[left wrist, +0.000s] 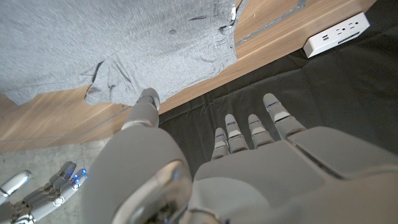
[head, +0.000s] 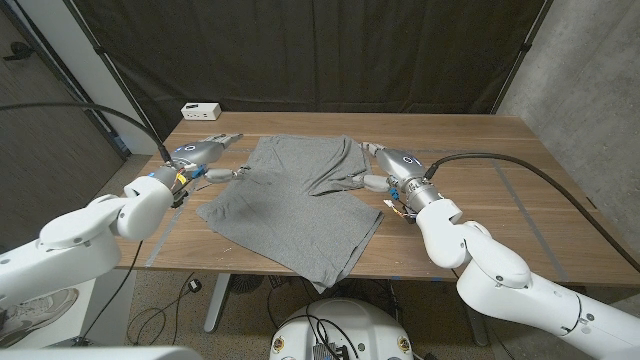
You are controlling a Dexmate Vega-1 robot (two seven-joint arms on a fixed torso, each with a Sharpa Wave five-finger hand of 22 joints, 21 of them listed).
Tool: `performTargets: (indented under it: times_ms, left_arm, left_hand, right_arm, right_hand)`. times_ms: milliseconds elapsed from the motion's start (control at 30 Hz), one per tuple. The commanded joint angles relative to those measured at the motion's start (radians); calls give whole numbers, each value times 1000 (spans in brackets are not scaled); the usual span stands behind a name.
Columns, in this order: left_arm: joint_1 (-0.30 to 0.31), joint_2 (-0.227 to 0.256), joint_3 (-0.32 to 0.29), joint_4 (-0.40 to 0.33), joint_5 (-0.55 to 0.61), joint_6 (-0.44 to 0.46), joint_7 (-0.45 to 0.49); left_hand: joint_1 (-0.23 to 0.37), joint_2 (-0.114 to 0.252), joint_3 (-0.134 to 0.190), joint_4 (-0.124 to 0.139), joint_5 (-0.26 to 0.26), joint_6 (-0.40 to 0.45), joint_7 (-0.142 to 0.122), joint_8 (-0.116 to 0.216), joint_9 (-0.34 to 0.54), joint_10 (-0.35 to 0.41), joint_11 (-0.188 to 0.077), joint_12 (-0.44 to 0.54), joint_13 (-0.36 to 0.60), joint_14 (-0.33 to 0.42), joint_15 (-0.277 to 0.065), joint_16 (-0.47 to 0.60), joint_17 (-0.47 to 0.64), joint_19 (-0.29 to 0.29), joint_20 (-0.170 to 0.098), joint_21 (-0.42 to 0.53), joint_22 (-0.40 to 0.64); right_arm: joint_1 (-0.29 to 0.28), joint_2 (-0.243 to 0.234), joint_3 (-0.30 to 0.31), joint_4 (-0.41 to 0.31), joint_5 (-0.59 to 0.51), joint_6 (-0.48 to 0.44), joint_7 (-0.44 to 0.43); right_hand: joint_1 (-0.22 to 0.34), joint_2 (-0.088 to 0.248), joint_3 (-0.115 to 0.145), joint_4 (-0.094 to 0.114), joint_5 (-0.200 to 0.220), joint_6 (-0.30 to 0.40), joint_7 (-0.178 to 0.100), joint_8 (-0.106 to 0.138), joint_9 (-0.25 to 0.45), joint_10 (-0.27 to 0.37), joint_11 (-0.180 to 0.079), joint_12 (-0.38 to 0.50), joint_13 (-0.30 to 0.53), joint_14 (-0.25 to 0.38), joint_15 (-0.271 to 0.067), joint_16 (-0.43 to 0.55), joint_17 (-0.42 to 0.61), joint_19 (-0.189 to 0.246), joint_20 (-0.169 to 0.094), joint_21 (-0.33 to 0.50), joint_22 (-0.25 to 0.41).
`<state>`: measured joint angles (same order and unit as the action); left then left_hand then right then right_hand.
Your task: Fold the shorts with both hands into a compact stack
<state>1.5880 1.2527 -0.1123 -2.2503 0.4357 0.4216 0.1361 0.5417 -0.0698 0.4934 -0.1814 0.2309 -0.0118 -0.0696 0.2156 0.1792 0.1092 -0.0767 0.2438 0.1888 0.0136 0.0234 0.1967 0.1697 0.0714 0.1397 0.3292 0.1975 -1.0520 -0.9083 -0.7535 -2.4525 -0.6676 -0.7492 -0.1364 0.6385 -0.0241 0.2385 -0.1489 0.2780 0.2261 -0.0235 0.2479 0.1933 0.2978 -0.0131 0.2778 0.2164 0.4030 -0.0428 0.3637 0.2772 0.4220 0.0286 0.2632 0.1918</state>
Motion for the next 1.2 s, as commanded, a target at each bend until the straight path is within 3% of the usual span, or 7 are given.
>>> performTargets:
  times_ms: [33,233,433,500,667,800,1200]
  left_arm:
    - [134,-82,-114,-117,312,90,-173]
    - [155,-142,-131,-141,439,81,-251]
    - [166,-198,-147,-162,524,51,-346]
    - [171,-217,-153,-171,553,42,-380]
    - [183,-267,-175,-186,600,3,-452]
    - [189,-313,-188,-185,623,-39,-466]
    - [192,-399,-191,-195,733,-89,-564]
  left_hand:
    - [44,-24,-15,0,20,40,-3,14,6,26,-9,8,7,11,6,-3,6,-1,12,-6,2]
    - [101,-52,-31,7,44,58,-25,13,10,23,-9,3,13,33,-3,1,8,-39,25,-24,5]
    - [122,-67,-45,13,56,37,-24,0,11,-2,-5,-7,17,12,13,-8,10,-60,34,-33,8]
    - [127,-71,-51,16,61,30,-23,-4,12,-13,-5,-12,18,2,19,-11,11,-64,34,-35,9]
    - [133,-75,-60,20,68,33,-23,-5,13,-4,-10,-7,20,-11,32,-13,12,-65,38,-36,10]
    - [150,-86,-85,27,91,81,-49,8,14,50,-26,15,27,27,7,4,13,-59,44,-34,12]
    - [160,-109,-119,27,112,116,-56,15,15,80,-26,26,32,45,1,7,14,-72,64,-42,12]
  right_arm:
    - [-103,19,-14,-40,-192,8,1]
    - [-133,48,-35,-60,-318,-23,111]
    - [-186,67,-7,-67,-327,24,128]
    - [-217,74,14,-58,-299,59,82]
    - [-254,91,19,-51,-316,84,82]
    - [-272,101,29,-37,-310,122,73]
    - [-298,145,9,-19,-378,163,133]
  right_hand:
    - [27,-7,-20,1,18,45,-7,14,4,38,-6,16,11,40,-113,45,40,21,-7,10,6]
    - [43,-24,-39,0,25,57,-17,14,6,50,-10,18,18,48,-118,74,69,48,-10,21,10]
    - [40,-37,-65,10,31,25,-26,-6,6,24,-10,5,24,21,-105,90,102,45,1,21,13]
    - [39,-35,-68,13,33,23,-26,-8,6,24,-8,4,25,21,-104,94,107,46,8,22,14]
    - [-16,-12,-98,56,38,51,-2,-9,5,64,19,14,28,57,-86,134,143,78,37,36,15]
    - [-19,-10,-107,59,40,87,-1,1,5,96,20,24,30,81,-85,155,157,88,39,40,15]
    - [-13,-7,-113,59,47,121,2,6,5,126,22,28,28,85,-85,154,159,85,40,39,15]
